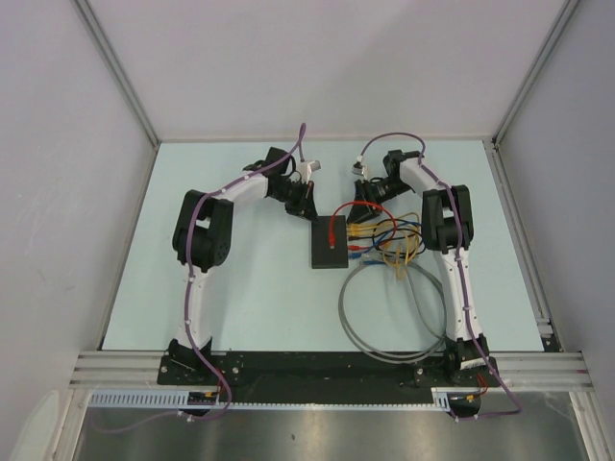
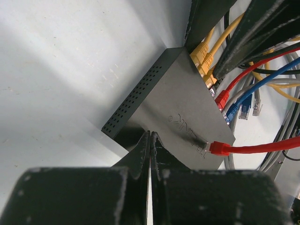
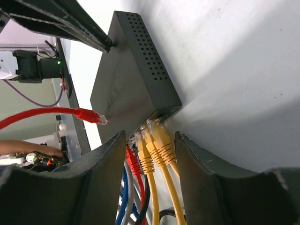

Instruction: Pull the plug from the switch port

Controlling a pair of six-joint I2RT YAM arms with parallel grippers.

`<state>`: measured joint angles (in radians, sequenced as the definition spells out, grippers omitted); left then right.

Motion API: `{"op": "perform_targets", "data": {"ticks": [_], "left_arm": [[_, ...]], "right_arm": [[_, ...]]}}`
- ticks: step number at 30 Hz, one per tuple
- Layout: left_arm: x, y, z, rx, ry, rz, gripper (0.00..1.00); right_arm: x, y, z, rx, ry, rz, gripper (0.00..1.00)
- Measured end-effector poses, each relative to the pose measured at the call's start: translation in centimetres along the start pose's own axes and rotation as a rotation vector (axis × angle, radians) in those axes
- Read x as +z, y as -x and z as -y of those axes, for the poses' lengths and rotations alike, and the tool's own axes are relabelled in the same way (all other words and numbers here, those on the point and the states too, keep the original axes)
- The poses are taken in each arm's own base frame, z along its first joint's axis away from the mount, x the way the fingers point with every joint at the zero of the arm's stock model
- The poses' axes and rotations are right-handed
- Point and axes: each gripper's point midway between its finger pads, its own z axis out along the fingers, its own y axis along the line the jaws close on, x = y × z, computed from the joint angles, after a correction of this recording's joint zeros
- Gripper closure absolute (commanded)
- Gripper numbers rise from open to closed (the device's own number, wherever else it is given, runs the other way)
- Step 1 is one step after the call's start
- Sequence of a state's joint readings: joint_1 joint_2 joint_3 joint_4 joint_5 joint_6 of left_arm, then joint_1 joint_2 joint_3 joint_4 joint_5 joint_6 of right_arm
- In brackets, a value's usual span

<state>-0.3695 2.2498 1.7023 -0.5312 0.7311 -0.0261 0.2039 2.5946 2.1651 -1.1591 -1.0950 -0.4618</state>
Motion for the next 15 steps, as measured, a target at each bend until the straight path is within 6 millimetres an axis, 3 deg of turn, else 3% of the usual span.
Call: {"op": "perform_targets", "data": {"ticks": [15], "left_arm": [[0.05, 0.01, 0.02, 0.003, 0.003, 0.000, 1.00]], "right_arm": [[0.41, 0.10, 0.40, 0.031, -0.016, -0.008, 0.58]]}}
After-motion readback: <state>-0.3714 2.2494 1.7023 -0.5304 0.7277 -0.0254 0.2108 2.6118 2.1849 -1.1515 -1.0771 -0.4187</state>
